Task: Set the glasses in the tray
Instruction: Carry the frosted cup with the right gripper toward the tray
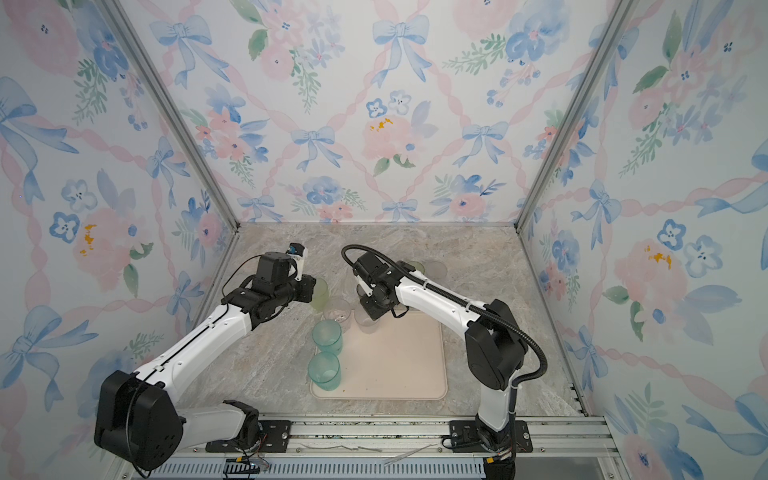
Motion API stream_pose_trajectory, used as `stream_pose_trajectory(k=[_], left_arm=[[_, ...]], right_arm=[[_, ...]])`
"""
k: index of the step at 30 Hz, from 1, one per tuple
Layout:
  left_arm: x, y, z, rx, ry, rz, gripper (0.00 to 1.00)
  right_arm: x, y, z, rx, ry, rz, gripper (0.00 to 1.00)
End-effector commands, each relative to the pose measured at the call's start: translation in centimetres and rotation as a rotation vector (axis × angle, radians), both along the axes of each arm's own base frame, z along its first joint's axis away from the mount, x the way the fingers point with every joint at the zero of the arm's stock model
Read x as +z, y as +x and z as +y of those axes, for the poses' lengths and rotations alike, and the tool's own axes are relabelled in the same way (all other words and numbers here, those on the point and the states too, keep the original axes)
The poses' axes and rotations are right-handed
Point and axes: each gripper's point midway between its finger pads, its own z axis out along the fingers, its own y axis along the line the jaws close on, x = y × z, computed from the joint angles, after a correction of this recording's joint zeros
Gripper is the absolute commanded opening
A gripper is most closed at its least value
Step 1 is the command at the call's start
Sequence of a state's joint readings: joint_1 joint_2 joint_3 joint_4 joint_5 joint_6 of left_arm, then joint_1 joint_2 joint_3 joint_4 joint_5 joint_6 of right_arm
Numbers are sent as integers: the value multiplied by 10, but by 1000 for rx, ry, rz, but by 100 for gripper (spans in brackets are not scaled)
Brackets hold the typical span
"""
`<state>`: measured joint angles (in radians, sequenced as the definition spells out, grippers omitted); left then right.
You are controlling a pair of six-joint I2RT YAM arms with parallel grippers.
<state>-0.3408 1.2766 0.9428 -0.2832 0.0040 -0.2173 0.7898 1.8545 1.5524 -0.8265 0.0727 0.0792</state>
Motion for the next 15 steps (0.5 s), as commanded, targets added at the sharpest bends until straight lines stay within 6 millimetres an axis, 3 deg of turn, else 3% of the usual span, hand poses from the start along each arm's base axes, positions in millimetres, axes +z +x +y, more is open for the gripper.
stream_pose_trajectory(k=[1, 15], left_arm=[[9, 5, -2, -10, 16, -32, 25], [5, 4, 1, -3, 29, -28, 27]], right_arm=[[-1, 8, 5, -19, 24, 13, 5], [-5, 25, 9, -51, 46, -1, 6]])
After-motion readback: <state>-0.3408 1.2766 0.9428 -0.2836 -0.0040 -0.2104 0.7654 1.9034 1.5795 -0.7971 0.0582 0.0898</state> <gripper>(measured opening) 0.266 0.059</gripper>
